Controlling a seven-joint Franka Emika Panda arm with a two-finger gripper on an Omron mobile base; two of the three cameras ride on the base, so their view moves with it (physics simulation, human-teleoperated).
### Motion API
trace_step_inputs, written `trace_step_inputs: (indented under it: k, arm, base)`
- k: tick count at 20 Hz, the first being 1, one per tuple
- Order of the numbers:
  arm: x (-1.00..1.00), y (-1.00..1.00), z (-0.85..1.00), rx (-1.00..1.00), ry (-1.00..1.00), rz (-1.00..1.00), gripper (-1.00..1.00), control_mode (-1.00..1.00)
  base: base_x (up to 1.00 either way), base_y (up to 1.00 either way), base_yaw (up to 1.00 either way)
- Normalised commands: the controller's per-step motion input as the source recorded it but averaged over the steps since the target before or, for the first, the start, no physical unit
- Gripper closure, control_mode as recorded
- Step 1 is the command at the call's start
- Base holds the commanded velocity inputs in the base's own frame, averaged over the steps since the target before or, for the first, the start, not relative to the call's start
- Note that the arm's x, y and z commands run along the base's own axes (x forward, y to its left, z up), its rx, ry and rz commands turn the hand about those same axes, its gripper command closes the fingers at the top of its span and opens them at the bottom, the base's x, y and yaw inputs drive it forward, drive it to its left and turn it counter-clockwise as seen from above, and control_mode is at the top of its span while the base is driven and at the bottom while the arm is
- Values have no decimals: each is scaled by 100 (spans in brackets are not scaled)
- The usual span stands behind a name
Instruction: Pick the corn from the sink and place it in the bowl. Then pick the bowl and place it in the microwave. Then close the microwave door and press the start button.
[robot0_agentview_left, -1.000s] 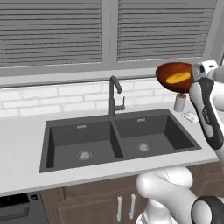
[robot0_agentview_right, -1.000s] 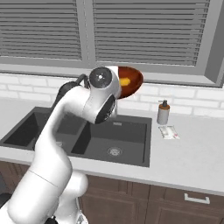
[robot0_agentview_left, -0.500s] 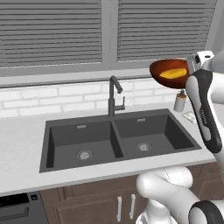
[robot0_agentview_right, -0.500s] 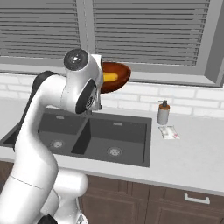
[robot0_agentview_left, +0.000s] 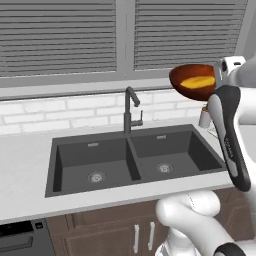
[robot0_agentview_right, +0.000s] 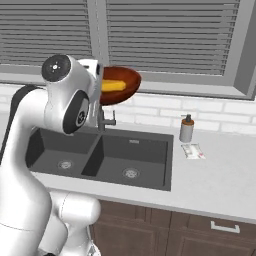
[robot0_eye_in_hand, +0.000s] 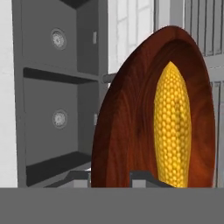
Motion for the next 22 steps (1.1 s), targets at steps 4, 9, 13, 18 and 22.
trace_step_inputs:
  k: [4,9,13,18,22]
  arm:
    - [-34,23,14,0,-11,-1,100,-100]
    - [-36,5,19,0,-13,0,100,-100]
    - [-25,4,14,0,-7,0,100,100]
    - [0,0,0,0,0,0,100,100]
    - [0,0,0,0,0,0,100,100]
  base:
    - [0,0,0]
    - [0,0,0]
    - [-11,1,0]
    - [-70,1,0]
    - [-100,41,9]
